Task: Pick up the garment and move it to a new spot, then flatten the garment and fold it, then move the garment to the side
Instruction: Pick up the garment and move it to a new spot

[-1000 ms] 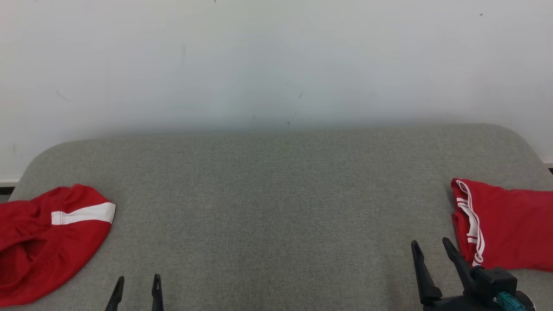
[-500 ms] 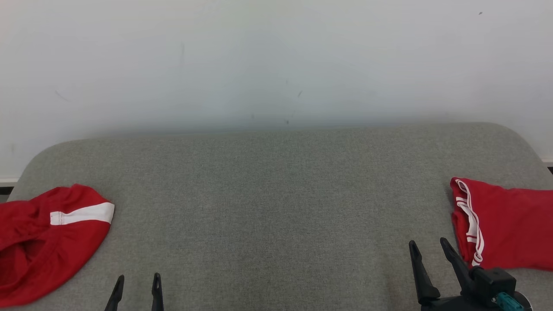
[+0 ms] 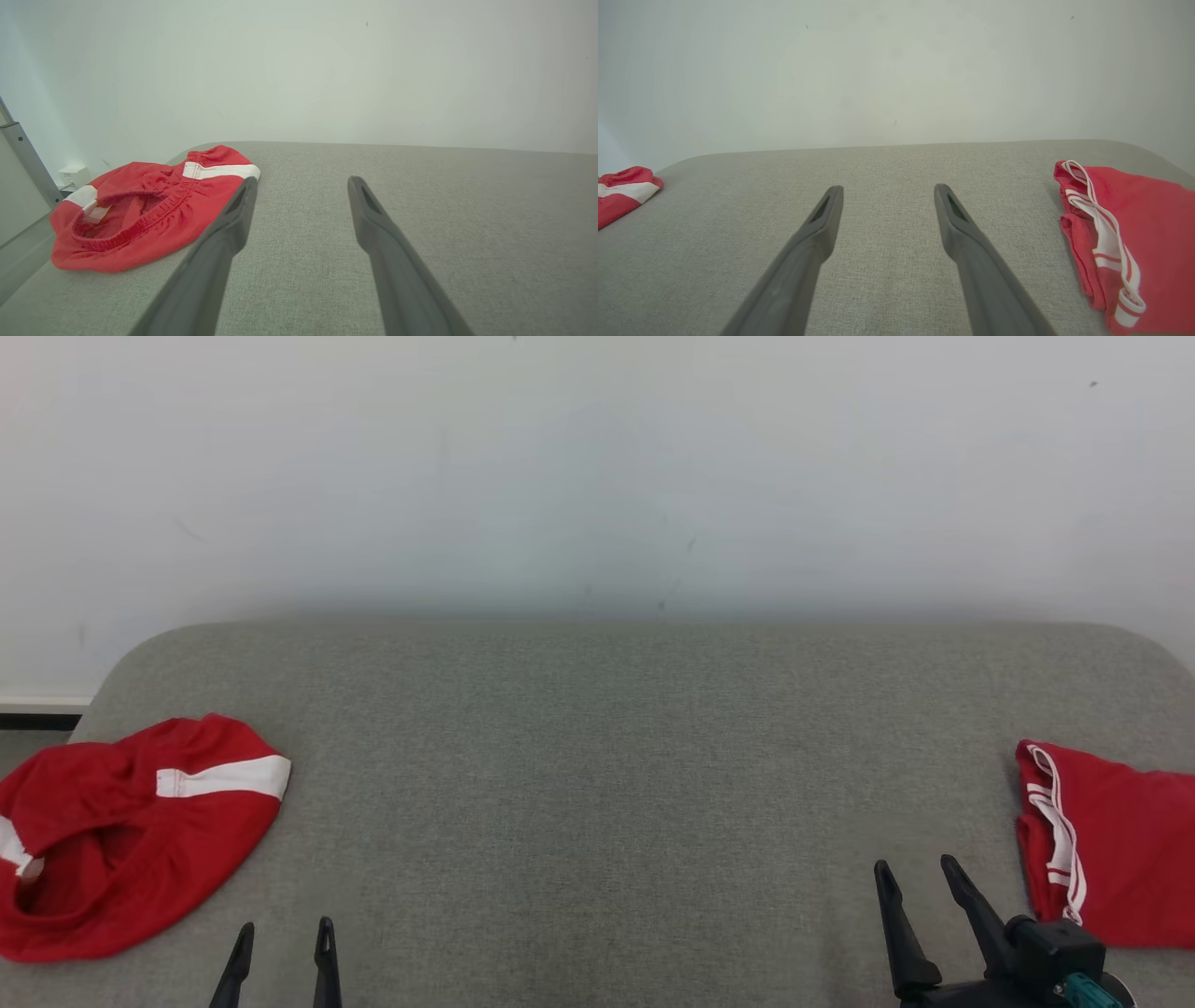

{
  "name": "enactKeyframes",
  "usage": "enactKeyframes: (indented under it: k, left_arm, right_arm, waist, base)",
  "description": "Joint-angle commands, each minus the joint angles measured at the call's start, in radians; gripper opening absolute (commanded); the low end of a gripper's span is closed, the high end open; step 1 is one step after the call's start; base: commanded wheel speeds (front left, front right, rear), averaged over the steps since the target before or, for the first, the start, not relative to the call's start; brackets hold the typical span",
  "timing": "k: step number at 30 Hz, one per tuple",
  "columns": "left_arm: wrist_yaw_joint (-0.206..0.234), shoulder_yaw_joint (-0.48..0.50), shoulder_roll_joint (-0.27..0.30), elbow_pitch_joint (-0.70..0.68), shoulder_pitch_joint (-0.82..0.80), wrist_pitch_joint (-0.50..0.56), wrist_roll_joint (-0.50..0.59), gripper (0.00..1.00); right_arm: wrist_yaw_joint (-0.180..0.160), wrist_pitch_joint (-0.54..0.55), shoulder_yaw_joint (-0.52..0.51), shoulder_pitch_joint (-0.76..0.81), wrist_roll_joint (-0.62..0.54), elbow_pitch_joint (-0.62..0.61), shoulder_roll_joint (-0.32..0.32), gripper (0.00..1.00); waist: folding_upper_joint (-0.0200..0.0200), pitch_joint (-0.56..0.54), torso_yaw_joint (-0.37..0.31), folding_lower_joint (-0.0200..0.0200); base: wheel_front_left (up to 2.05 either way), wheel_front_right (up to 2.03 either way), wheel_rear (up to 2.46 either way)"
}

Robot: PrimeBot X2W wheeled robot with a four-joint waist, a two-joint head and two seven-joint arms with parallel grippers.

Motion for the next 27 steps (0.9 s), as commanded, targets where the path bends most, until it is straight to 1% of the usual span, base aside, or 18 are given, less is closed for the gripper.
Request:
enactKeyframes:
  k: [1,5,6,11,15,22,27]
  left_arm:
    - [-0.002,0.006,0.001,0.0,0.004,-0.003,0.007,1.0]
    - [-0.004,0.016,0.007,-0.002,0.015,-0.003,0.013,1.0]
    - [-0.004,0.016,0.007,-0.002,0.015,-0.003,0.013,1.0]
    - [-0.007,0.035,0.017,-0.004,0.023,-0.003,0.012,1.0]
    - [0.0,0.055,0.016,-0.013,0.037,-0.003,0.013,1.0]
    - [0.0,0.066,0.016,-0.019,0.041,-0.003,0.019,1.0]
    - [0.001,0.079,0.015,-0.012,0.049,-0.003,0.015,1.0]
  right_arm:
    - [-0.003,-0.007,0.001,0.004,0.006,0.004,0.002,1.0]
    - [-0.003,-0.013,0.008,-0.002,0.011,0.011,0.008,1.0]
    - [-0.003,-0.013,0.008,-0.002,0.011,0.011,0.008,1.0]
    - [-0.003,-0.021,0.026,-0.011,0.014,0.024,0.017,1.0]
    - [-0.003,-0.027,0.041,-0.021,0.018,0.037,0.022,1.0]
    - [-0.003,-0.035,0.054,-0.024,0.022,0.054,0.026,1.0]
    - [-0.003,-0.037,0.071,-0.03,0.023,0.065,0.029,1.0]
  waist:
    - [0.0,-0.003,0.051,0.0]
    - [0.0,-0.004,0.116,0.0]
    - [0.0,-0.004,0.116,0.0]
    - [0.0,-0.005,0.189,0.0]
    - [0.0,-0.007,0.24,0.0]
    - [0.0,-0.014,0.321,0.0]
    - [0.0,-0.014,0.361,0.0]
  base:
    - [0.0,0.0,0.0]
    - [0.0,0.0,0.0]
    - [0.0,0.0,0.0]
    - [0.0,0.0,0.0]
    - [0.0,0.0,0.0]
    - [0.0,0.0,0.0]
    - [0.0,0.0,0.0]
